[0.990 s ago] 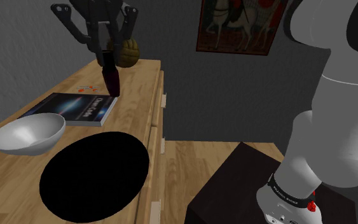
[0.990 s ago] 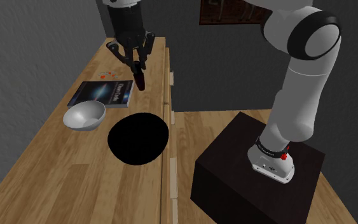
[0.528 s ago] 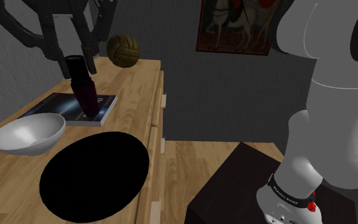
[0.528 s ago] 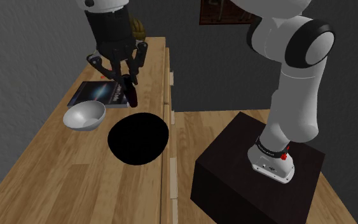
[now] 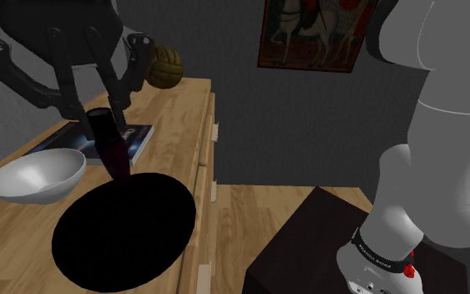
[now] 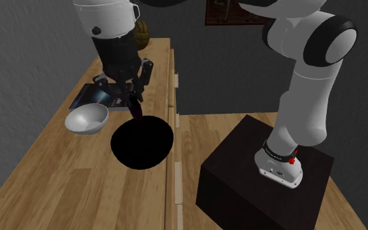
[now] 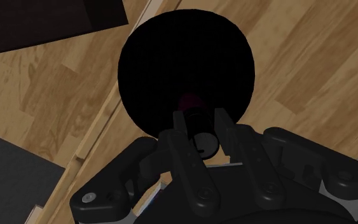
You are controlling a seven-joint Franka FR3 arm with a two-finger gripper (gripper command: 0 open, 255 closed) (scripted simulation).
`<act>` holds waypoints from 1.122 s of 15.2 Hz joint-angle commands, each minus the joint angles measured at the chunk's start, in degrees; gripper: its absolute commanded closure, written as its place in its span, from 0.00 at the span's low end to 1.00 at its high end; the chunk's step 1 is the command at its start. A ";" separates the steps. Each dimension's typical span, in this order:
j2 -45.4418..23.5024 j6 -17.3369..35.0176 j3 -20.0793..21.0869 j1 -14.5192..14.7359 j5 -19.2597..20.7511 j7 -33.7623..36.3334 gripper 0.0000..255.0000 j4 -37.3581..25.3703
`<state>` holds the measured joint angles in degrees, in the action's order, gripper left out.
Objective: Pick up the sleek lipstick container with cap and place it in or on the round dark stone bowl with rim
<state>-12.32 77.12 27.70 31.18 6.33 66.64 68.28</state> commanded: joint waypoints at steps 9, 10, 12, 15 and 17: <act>4.27 9.57 -0.51 -1.91 -2.10 -1.00 1.00 13.36; 4.54 10.45 -0.55 -2.01 -2.23 -1.06 1.00 14.48; 5.03 12.17 -0.63 -2.19 -2.45 -1.17 1.00 16.63; 5.32 13.33 -0.67 -2.30 -2.58 -1.24 1.00 18.05; 5.32 13.33 -0.67 -2.30 -2.58 -1.23 1.00 18.04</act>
<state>-7.02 90.35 27.03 28.88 3.76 65.40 86.23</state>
